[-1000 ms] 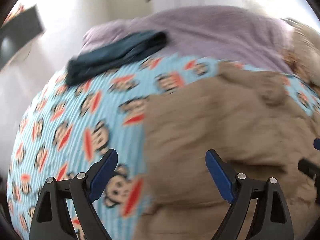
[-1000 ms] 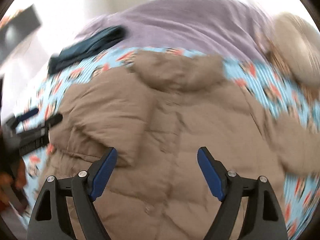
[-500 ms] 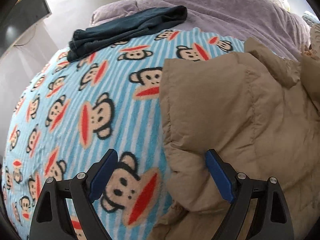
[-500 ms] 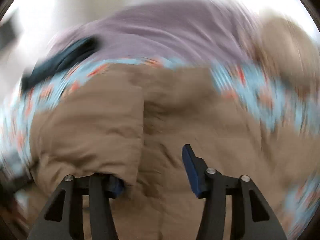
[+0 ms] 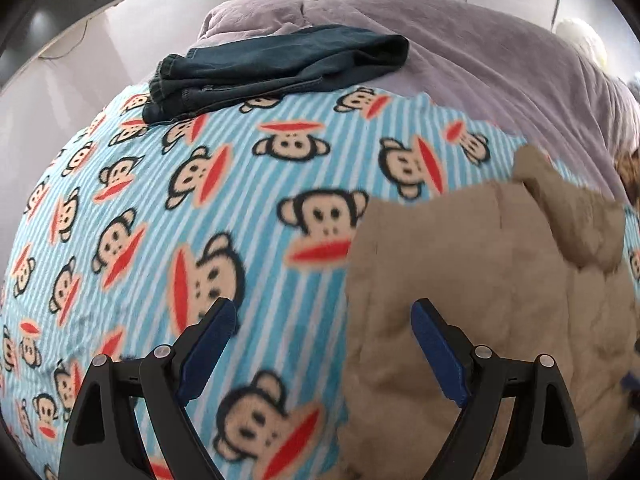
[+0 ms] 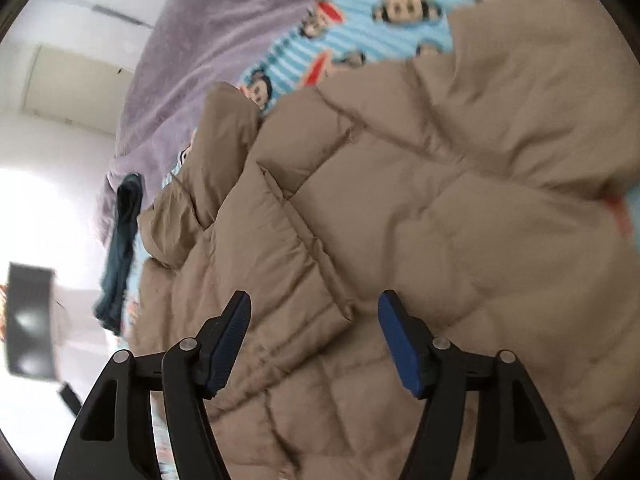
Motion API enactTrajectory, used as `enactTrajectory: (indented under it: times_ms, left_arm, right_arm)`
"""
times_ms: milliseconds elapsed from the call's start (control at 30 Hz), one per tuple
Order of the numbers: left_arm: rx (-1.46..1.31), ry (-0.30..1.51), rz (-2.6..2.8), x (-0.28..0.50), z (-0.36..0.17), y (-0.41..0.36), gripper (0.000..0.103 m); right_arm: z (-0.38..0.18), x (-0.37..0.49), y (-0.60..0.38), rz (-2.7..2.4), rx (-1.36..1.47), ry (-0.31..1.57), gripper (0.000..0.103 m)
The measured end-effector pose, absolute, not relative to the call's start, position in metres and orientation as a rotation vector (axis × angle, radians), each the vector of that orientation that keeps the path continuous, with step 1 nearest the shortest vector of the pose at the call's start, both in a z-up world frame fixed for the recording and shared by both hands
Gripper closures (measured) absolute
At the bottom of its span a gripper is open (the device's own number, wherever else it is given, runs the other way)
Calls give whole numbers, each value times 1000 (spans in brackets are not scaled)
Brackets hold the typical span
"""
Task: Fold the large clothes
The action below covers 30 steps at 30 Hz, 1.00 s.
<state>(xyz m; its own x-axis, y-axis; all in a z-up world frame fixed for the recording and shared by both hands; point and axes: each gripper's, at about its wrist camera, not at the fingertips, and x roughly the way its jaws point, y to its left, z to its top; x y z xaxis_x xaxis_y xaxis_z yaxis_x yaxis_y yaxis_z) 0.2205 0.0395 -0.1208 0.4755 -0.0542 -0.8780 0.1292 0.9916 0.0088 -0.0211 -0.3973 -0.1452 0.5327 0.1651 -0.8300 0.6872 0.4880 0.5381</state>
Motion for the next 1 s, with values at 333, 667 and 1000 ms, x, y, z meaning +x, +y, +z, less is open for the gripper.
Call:
enactTrajectory:
  times_ms: [333, 667, 1000]
  left_arm:
    - [269, 1078, -105, 216, -159, -6, 13]
    - [244, 1089, -161, 185, -107, 23, 13]
    - [275, 1149, -327, 102, -81, 13, 13]
  right_arm:
    - [-148, -11, -357, -484, 669, 1158, 93]
    - [-105, -44, -349, -480, 619, 1157, 66]
    - [-82, -130, -325, -492, 771, 1167, 40]
